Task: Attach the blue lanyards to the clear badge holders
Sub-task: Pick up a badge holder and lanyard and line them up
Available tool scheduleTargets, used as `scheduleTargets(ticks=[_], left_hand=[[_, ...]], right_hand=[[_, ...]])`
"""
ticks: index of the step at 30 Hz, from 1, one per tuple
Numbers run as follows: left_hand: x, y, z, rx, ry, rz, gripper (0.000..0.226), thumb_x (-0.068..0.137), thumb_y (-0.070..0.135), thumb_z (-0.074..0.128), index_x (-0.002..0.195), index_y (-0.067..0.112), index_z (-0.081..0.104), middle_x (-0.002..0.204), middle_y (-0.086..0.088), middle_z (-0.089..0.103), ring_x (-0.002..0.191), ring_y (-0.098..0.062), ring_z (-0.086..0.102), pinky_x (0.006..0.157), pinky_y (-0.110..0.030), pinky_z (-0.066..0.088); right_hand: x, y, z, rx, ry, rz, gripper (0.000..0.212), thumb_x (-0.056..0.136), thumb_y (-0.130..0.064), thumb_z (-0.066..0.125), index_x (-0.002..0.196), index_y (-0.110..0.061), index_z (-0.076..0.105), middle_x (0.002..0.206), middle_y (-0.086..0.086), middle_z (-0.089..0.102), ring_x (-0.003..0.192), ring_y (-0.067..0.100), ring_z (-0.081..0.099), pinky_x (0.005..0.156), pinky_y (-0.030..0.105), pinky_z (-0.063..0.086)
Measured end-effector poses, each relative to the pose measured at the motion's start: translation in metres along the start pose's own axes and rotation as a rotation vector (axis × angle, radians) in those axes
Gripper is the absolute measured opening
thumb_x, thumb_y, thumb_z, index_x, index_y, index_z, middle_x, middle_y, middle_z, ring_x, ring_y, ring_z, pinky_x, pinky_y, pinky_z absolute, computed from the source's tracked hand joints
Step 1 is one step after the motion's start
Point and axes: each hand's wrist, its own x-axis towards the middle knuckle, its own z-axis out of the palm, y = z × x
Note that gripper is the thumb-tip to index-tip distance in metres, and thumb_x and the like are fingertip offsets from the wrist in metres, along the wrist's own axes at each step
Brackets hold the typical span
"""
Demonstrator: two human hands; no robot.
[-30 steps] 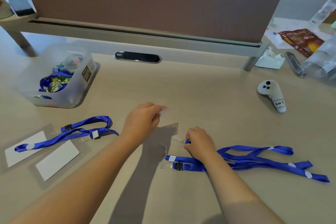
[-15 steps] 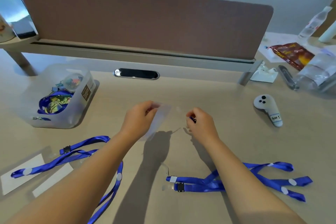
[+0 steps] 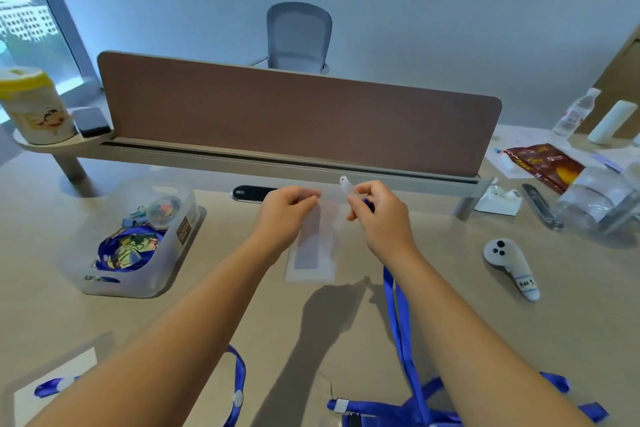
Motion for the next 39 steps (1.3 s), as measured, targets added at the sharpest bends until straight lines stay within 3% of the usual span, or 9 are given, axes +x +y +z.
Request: scheduleTargets(ticks=[3, 5, 11, 14, 18, 23, 30, 35, 39], left_hand=[[0.001, 0.006, -0.004, -0.116, -0.012, -0.043, 0.023, 0.091, 0.009, 0.045, 0.106, 0.004, 0.063, 0.079, 0.002, 0.059, 0.072, -0.01, 0.053, 0.062, -0.021, 0.044], [0.001, 0.009, -0.007, -0.131, -0.013, -0.046, 0.022, 0.092, 0.01, 0.045, 0.104, 0.007, 0.063, 0.077, 0.004, 0.058, 0.072, -0.009, 0.053, 0.059, -0.02, 0.043], [0.002, 0.008, -0.014, -0.103, 0.03, -0.039, 0.024, 0.092, 0.014, 0.046, 0.107, 0.008, 0.063, 0.1, -0.007, 0.06, 0.093, -0.02, 0.053, 0.061, -0.02, 0.043], [0.001, 0.007, -0.016, -0.064, 0.045, -0.023, 0.025, 0.092, 0.014, 0.045, 0.109, 0.008, 0.062, 0.099, -0.005, 0.058, 0.092, -0.019, 0.052, 0.063, -0.02, 0.044], [0.0, 0.007, -0.019, 0.007, 0.056, 0.021, 0.026, 0.092, 0.014, 0.046, 0.112, 0.009, 0.062, 0.097, -0.002, 0.058, 0.094, -0.018, 0.052, 0.078, -0.03, 0.044], [-0.001, 0.007, -0.02, 0.011, 0.045, 0.068, 0.026, 0.091, 0.013, 0.048, 0.112, 0.008, 0.062, 0.095, 0.0, 0.058, 0.09, -0.013, 0.051, 0.065, -0.02, 0.042], [-0.003, 0.008, -0.028, -0.314, -0.089, -0.174, 0.028, 0.092, 0.011, 0.044, 0.114, 0.006, 0.059, 0.094, -0.005, 0.06, 0.079, -0.013, 0.054, 0.062, -0.022, 0.042], [-0.003, 0.008, -0.029, -0.281, -0.068, -0.134, 0.029, 0.093, 0.008, 0.041, 0.117, 0.01, 0.057, 0.096, -0.005, 0.057, 0.089, -0.018, 0.053, 0.072, -0.028, 0.047], [-0.003, 0.003, -0.03, 0.007, 0.017, 0.091, 0.032, 0.093, 0.005, 0.039, 0.118, 0.011, 0.058, 0.106, 0.0, 0.054, 0.099, -0.014, 0.048, 0.087, -0.028, 0.041]], right_hand=[[-0.001, -0.011, -0.002, -0.132, -0.005, -0.125, 0.02, 0.092, -0.02, 0.05, 0.098, -0.009, 0.066, 0.079, 0.006, 0.068, 0.075, 0.019, 0.062, 0.067, 0.029, 0.048], [-0.002, -0.018, -0.003, -0.193, 0.011, -0.187, 0.022, 0.091, -0.019, 0.051, 0.103, -0.011, 0.069, 0.096, 0.008, 0.073, 0.088, 0.024, 0.064, 0.076, 0.039, 0.052], [-0.001, -0.024, 0.002, -0.308, 0.066, -0.285, 0.024, 0.09, -0.015, 0.053, 0.107, -0.011, 0.07, 0.103, 0.009, 0.071, 0.098, 0.024, 0.061, 0.074, 0.03, 0.046], [0.0, -0.023, 0.004, -0.337, 0.104, -0.288, 0.025, 0.091, -0.015, 0.05, 0.107, -0.009, 0.069, 0.104, 0.009, 0.07, 0.099, 0.023, 0.06, 0.071, 0.022, 0.039], [0.0, -0.025, 0.007, -0.358, 0.138, -0.313, 0.025, 0.092, -0.015, 0.05, 0.107, -0.007, 0.068, 0.103, 0.011, 0.069, 0.098, 0.024, 0.059, 0.069, 0.022, 0.037], [0.001, -0.029, 0.012, -0.328, 0.114, -0.321, 0.025, 0.09, -0.012, 0.052, 0.107, -0.004, 0.068, 0.1, 0.015, 0.069, 0.095, 0.028, 0.06, 0.07, 0.027, 0.041], [-0.003, -0.041, 0.017, -0.168, -0.026, -0.268, 0.035, 0.091, -0.019, 0.053, 0.122, -0.004, 0.059, 0.104, 0.016, 0.062, 0.087, 0.018, 0.053, 0.067, 0.015, 0.034], [-0.001, -0.044, 0.022, 0.035, -0.077, -0.08, 0.034, 0.089, -0.011, 0.054, 0.123, -0.007, 0.056, 0.09, 0.003, 0.06, 0.078, 0.012, 0.052, 0.073, 0.019, 0.046], [0.005, -0.048, 0.021, 0.259, -0.131, 0.223, 0.032, 0.086, -0.009, 0.06, 0.116, -0.004, 0.051, 0.07, -0.001, 0.053, 0.058, 0.008, 0.053, 0.05, 0.013, 0.049]])
